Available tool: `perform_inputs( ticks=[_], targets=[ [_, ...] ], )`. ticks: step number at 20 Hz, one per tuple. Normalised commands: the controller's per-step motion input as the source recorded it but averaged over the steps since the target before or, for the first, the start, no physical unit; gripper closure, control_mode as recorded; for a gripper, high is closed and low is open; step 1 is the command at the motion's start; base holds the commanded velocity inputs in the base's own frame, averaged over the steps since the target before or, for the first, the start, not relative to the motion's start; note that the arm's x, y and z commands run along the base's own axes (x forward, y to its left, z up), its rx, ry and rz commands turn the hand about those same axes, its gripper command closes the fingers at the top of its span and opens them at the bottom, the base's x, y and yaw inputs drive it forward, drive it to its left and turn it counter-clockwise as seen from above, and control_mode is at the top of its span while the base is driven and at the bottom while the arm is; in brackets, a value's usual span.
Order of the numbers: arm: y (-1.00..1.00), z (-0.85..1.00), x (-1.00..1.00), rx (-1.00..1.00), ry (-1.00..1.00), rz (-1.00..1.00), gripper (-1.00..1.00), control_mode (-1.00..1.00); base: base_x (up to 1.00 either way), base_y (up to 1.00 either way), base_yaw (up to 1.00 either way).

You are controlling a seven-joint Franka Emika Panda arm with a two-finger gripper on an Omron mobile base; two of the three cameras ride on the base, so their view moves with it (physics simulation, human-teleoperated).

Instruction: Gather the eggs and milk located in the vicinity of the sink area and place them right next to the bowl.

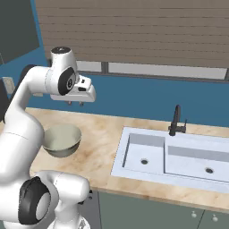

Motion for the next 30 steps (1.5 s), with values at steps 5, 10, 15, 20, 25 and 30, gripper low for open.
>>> perform_inputs(
  ticks=[5,10,15,20,25,30],
  targets=[
    [0.0,0.0,0.0,0.0,0.0,0.0,-1.0,1.0,0.0,-0.01,0.0],
    [0.0,0.0,0.0,0.0,0.0,0.0,-1.0,1.0,-0.03,-0.46,0.01],
    [0.0,0.0,0.0,0.0,0.0,0.0,-1.0,1.0,-0.04,-0.69,0.0],
    [0.0,0.0,0.0,0.0,0.0,0.0,-1.0,1.0,-0.02,-0.68,0.0],
    [0.0,0.0,0.0,0.0,0.0,0.0,-1.0,1.0,-0.01,-0.72,0.0],
    [0.0,0.0,0.0,0.0,0.0,0.0,-1.0,1.0,0.0,-0.74,0.0]
  ],
)
